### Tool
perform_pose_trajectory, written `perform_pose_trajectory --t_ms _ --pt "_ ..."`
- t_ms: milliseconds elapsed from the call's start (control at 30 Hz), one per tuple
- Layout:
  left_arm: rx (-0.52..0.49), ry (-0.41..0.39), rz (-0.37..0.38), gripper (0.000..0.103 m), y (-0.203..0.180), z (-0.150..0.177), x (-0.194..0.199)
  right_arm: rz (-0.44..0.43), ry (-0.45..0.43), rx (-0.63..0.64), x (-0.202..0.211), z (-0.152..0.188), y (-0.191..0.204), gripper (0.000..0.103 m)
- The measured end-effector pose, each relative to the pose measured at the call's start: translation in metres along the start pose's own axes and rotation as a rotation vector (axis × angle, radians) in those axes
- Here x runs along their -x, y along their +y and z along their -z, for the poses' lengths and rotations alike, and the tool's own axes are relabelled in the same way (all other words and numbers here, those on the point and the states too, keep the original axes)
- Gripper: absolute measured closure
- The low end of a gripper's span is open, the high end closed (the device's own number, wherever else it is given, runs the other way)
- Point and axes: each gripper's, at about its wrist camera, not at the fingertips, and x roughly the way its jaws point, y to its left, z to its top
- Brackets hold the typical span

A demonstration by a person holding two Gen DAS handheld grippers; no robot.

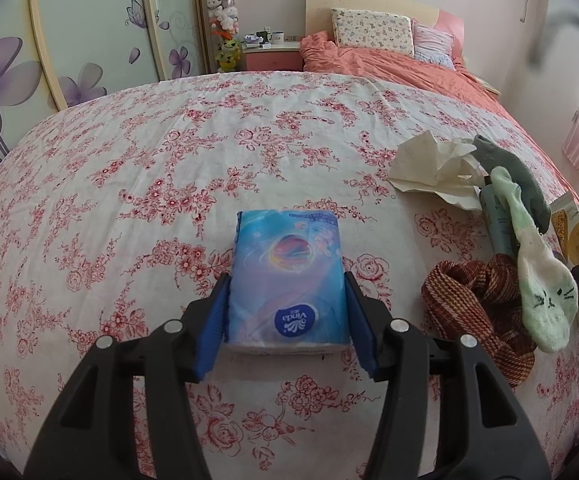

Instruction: Collect trash

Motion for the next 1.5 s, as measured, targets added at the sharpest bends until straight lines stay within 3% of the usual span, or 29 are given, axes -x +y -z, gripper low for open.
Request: perform_pose_trajectory --t_ms 500,633,700,1067,1233,1500 --pt "0.003 0.002 -0.004 0.044 0.001 0.002 -0.001 -0.040 -0.001 -0.029 -0.001 0.000 -0.006 0.080" --pt "-0.046 -0.003 -0.029 0.044 -0.004 0.003 0.001 -0.021 0.003 0.038 0.001 0.001 -0.001 0.080" --pt "-0.053 -0.006 -0.020 0.051 -0.006 0.004 0.003 -0.019 0.003 0.045 0.001 0.001 0.000 0.082" --pt "-0.062 -0.052 -0.051 0.053 -0.010 0.007 0.024 -0.061 -0.018 0.043 0.030 0.004 -0.006 0.086" --pt "-0.071 -0.097 -0.013 0.053 -0.022 0.000 0.056 -0.077 -0.055 0.048 0.055 0.001 -0.013 0.086" --pt "-0.104 -0.149 0.109 0.053 -0.066 -0.009 0.105 -0.092 -0.127 0.013 0.095 -0.005 -0.040 0.086"
